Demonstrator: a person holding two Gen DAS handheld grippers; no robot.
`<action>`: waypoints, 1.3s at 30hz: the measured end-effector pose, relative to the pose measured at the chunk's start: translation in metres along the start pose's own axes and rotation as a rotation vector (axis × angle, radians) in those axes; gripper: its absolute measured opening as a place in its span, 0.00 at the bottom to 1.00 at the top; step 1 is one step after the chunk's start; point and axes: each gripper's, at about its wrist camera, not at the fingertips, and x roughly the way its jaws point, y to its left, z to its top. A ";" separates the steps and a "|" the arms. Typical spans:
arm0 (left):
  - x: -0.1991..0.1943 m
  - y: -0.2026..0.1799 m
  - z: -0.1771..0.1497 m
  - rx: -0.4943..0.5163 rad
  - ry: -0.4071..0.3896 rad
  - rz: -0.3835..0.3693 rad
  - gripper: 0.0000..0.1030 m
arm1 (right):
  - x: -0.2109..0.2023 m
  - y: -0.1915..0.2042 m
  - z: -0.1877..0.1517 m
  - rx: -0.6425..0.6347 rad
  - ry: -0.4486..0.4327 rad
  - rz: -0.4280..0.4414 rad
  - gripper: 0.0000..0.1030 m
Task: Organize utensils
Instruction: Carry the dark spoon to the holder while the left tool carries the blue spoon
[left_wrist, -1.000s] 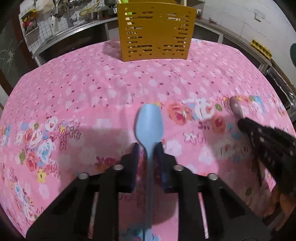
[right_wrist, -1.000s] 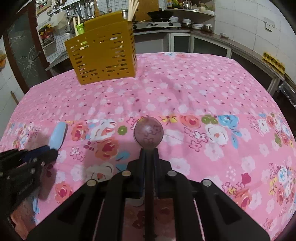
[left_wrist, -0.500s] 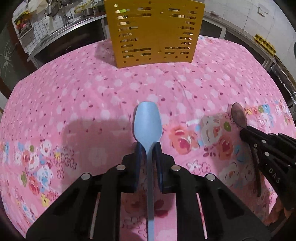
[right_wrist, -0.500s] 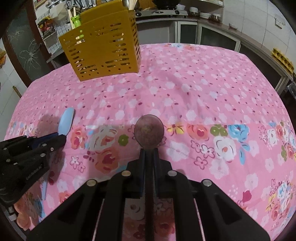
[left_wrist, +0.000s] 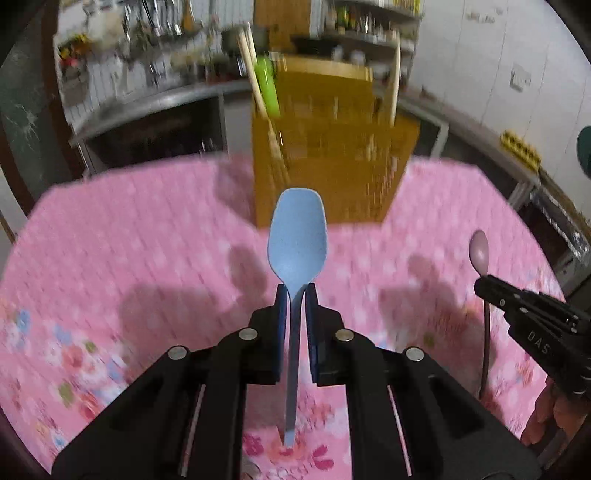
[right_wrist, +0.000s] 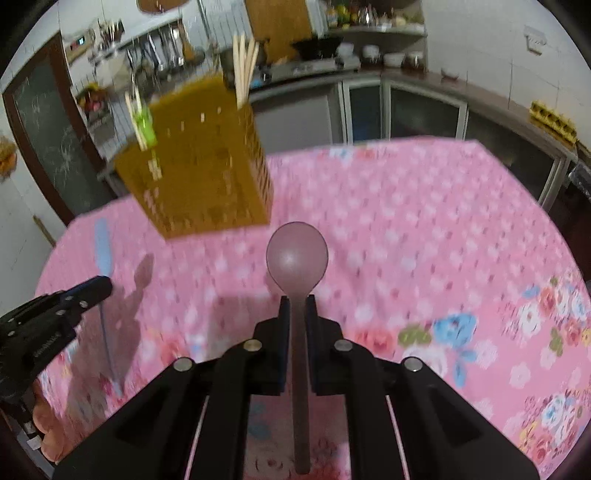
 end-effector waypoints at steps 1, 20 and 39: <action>-0.007 0.001 0.006 -0.005 -0.042 0.005 0.08 | -0.003 0.000 0.004 0.001 -0.028 0.005 0.08; -0.045 0.030 0.093 -0.078 -0.313 -0.049 0.00 | -0.052 0.031 0.094 -0.036 -0.427 0.122 0.08; 0.010 0.026 0.041 -0.011 -0.130 -0.063 0.00 | -0.030 -0.020 0.058 0.038 -0.315 0.047 0.08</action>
